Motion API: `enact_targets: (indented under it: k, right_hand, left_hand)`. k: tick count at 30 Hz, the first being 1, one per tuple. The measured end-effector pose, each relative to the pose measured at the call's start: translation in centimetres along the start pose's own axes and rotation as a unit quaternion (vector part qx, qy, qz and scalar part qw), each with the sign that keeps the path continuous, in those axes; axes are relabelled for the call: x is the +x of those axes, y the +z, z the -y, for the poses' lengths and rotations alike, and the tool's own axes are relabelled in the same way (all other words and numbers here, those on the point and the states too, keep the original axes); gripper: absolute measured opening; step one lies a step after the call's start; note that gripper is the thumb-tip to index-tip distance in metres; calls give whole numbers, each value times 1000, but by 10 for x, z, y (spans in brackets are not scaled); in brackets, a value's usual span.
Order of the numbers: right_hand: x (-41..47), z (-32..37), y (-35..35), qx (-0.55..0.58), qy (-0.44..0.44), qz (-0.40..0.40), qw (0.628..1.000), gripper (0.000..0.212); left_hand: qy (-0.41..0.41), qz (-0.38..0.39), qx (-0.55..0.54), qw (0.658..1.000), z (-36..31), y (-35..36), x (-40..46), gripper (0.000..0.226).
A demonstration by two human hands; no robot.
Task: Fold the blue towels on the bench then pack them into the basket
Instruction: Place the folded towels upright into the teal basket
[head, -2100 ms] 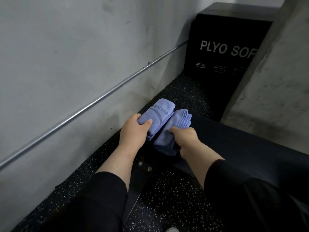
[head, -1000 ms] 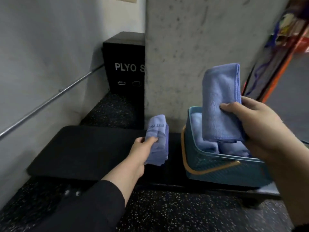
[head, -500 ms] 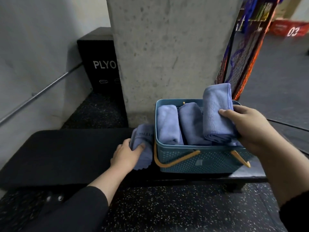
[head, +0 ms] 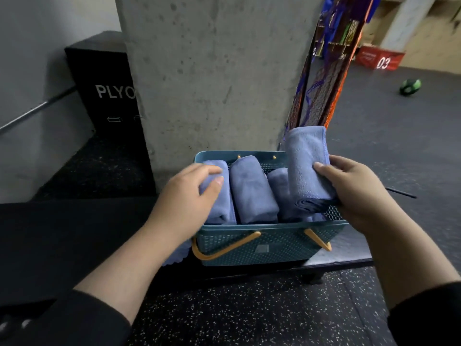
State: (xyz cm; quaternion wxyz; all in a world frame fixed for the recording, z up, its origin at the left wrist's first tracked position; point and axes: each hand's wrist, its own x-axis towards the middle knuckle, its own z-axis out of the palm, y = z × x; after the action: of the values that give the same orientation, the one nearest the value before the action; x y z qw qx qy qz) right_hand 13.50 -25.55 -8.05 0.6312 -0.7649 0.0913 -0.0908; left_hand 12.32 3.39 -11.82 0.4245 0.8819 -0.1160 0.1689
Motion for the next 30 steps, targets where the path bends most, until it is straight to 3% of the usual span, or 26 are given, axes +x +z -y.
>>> enact_targets:
  k: [4,8,10,12,15,20,21,23,26,28,30]
  right_hand:
    - [7,-7,12,-125,-15,20,992,13]
    - [12,-17,33,-419,-81,0,904,27]
    - [10,-13,38,-409,-140,8,902,31]
    - [3,-7,40,-382,-157,69,908,37]
    - [-4,-8,38,-442,-113,164,875,43]
    - [-6,-6,40,-511,-99,202,830,43]
    - [-7,-5,42,-509,-102,186,834,41]
    - [-7,-2,46,-452,-148,80,876,37]
    - [-19,16,62,-276,-260,-85,921,27]
    - [-38,30,84,-182,-298,-98,932,22]
    - [-63,38,112,-119,-310,-61,941,20]
  left_hand:
    - [39,100,64,992,-7,18,0,41]
    - [36,94,48,994,0,19,1,43]
    - [32,93,35,995,5,17,2,42]
    - [36,100,32,994,8,16,1,41]
    - [52,101,34,993,11,16,-1,40]
    - [81,90,38,992,13,16,-5,45]
    - [94,76,28,992,14,14,-6,47]
    - [87,9,-1,996,17,3,-6,38]
    - [-27,-122,-33,992,33,-28,-3,21]
    - [-123,-162,-43,978,58,-50,-2,18]
    - [-223,-150,-64,961,87,-64,-4,17]
